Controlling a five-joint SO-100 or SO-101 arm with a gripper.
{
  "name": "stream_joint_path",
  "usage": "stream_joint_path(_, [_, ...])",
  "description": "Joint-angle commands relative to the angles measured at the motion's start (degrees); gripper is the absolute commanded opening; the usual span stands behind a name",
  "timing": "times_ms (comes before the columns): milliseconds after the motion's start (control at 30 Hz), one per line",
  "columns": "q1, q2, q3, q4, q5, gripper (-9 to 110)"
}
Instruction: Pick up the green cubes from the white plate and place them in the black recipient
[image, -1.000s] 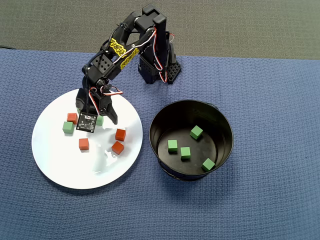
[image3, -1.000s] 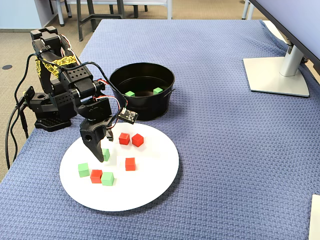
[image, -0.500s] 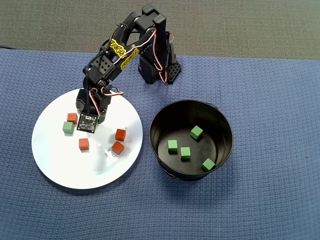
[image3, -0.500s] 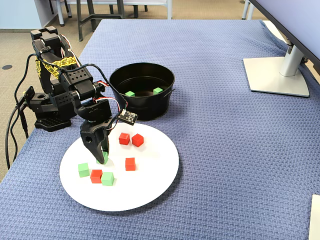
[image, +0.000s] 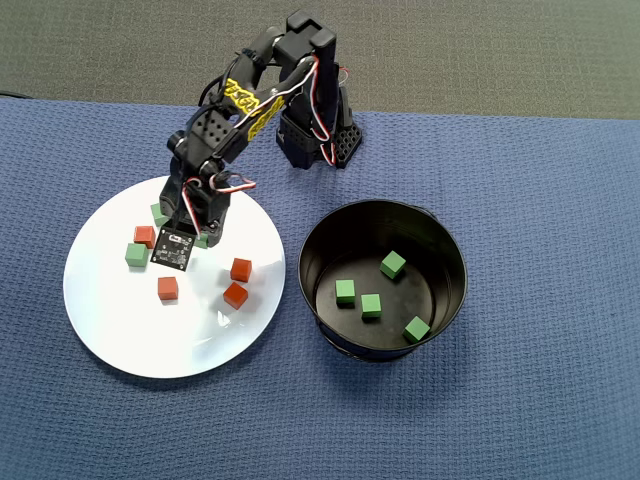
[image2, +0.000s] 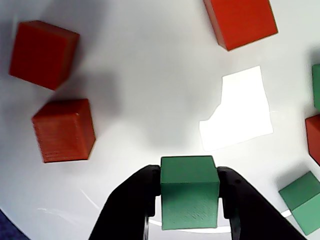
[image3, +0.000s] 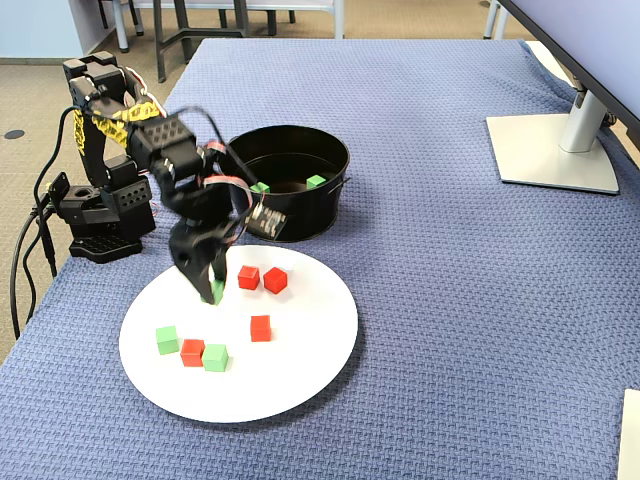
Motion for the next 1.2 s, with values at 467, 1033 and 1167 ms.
stream_joint_path(467, [-19.42,24.52,-11.95,12.66,32.17,0])
stream_joint_path(1033, [-56.25,27.16,-14.15,19.34,66.01,28])
stream_joint_path(1167, [-54.49,26.28,-15.03,16.79,68.38,45])
